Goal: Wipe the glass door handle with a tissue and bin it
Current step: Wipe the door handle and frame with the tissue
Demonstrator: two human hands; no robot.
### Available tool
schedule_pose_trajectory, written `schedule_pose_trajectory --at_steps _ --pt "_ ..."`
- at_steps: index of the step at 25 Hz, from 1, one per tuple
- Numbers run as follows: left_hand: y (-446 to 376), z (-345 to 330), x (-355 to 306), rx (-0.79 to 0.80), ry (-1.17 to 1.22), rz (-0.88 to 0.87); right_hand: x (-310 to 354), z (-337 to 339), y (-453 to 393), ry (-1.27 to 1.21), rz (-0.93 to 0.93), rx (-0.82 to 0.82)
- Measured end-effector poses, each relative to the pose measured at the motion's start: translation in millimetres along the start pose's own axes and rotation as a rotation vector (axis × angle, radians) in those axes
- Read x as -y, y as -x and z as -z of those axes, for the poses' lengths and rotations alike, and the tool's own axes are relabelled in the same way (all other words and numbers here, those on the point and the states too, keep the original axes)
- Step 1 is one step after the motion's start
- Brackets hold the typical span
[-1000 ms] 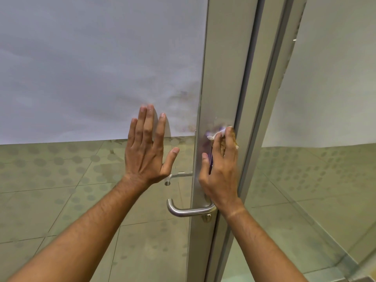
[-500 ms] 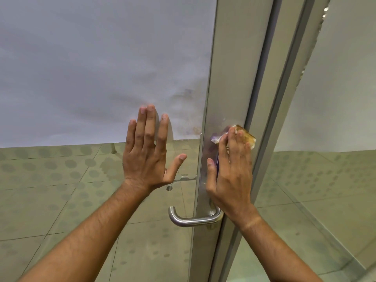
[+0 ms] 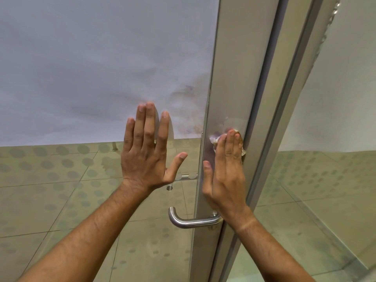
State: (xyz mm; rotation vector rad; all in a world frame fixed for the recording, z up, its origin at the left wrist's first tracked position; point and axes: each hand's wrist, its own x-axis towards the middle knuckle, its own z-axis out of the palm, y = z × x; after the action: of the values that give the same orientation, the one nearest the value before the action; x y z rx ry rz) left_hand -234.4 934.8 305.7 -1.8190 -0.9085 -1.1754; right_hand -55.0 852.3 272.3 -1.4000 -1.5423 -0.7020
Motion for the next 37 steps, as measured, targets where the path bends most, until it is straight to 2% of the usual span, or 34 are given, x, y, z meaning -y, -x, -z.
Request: schedule_pose_trajectory --at_steps 2,6,11,15,20,24,30,34,37 --pt "0.0 -0.3 0.3 0.009 -0.024 0.001 -1.1 0.9 3.4 0.010 -0.009 0.025" --pt "-0.2 0.0 -1.5 0.027 -0.041 -0.001 3.6 -4.7 -14.5 -0.039 -0.078 -0.037" --pt "0.6 -0.6 -1.5 0.031 -0.043 -0.001 -9.6 2.9 0.8 0.038 0.090 0.064" --pt "0.3 0.2 -2.3 0.029 -0.045 0.000 6.1 -6.8 -16.8 -0.021 -0.065 -0.030" --pt "0.1 0.1 -1.7 0.039 -0.047 -0.001 -4.8 -2.3 3.6 0.027 0.082 0.055" --pt "0.3 0.8 -2.0 0.045 -0.044 0.001 6.6 -9.6 -11.3 -0.030 -0.080 -0.029" --pt "0.7 -0.2 -1.3 0.040 -0.036 0.004 -12.4 -4.0 15.3 0.062 0.171 0.137" --pt "0.6 1.0 -1.4 0.040 -0.031 0.003 5.9 -12.9 -3.4 -0.017 0.050 0.033" --pt "0.8 -0.2 -1.3 0.037 -0.034 0.001 -3.5 -12.8 -6.6 0.036 0.169 0.018"
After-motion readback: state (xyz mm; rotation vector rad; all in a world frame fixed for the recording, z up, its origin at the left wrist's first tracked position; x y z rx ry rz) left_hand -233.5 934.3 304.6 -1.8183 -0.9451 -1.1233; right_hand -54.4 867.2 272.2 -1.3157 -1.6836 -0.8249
